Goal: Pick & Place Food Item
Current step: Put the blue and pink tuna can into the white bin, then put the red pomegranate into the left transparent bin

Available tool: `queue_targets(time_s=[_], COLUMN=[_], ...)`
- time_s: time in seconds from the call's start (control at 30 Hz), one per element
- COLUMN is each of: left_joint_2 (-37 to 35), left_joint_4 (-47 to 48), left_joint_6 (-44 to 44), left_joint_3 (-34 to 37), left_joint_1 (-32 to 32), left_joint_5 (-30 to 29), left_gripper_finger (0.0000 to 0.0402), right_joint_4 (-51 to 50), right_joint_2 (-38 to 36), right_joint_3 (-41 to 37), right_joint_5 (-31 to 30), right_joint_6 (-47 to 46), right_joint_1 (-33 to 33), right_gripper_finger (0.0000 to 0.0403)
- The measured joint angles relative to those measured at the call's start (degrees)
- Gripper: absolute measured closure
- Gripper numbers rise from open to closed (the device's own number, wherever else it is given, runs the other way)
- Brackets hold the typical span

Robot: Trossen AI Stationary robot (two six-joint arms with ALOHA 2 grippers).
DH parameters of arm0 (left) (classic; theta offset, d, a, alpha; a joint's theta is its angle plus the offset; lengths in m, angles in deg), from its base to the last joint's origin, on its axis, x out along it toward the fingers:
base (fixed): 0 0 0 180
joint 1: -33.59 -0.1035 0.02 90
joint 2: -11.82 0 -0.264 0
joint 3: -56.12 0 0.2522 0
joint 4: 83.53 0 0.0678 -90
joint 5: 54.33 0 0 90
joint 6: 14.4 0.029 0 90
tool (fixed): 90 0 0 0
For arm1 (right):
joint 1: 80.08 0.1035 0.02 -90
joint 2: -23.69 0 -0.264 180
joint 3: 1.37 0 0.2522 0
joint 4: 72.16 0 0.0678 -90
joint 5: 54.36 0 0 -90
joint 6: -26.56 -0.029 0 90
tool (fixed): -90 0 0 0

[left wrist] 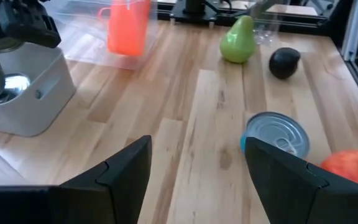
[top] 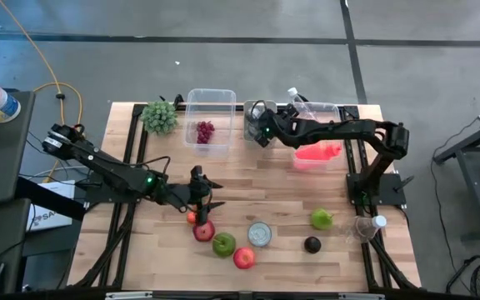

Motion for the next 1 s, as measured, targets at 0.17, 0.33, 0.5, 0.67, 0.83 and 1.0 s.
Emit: queue_targets(time_s=[0.17, 0.33, 0.5, 0.67, 0.83, 1.0], left_joint_2=[0.00, 0.00, 0.00, 0.02, 0.02, 0.02], left_joint_4=[0.04, 0.09, 0.11, 0.22, 0.49, 3.00], left_joint_6=[-0.06, -0.26, -0.29, -1.59, -2.62, -3.94], left_joint_3=[0.00, 0.00, 0.00, 0.00, 0.00, 0.00], left_joint_1=[-0.44, 0.88, 2.38, 4.22, 6.23, 8.18], left_joint_5=[0.35, 1.03, 1.01, 1.01, 1.01, 0.98], left_gripper_finger=[0.0154, 0.0154, 0.0154, 0.0154, 0.0154, 0.0154], right_joint_4=[0.65, 3.37, 5.82, 6.03, 6.22, 3.82], right_joint_2=[0.00, 0.00, 0.00, -0.24, -3.18, -7.40], right_joint_3=[0.00, 0.00, 0.00, 0.00, 0.00, 0.00], right_joint_5=[2.98, 7.39, 7.38, 7.33, 7.40, 11.77], right_joint_6=[-0.96, -3.72, -3.73, -2.83, 1.03, 6.08], right_joint_1=[-0.54, -0.49, -0.51, 0.95, 6.50, 16.07], right_gripper_finger=[0.0225, 0.0148, 0.0106, 0.0097, 0.0108, 0.0124])
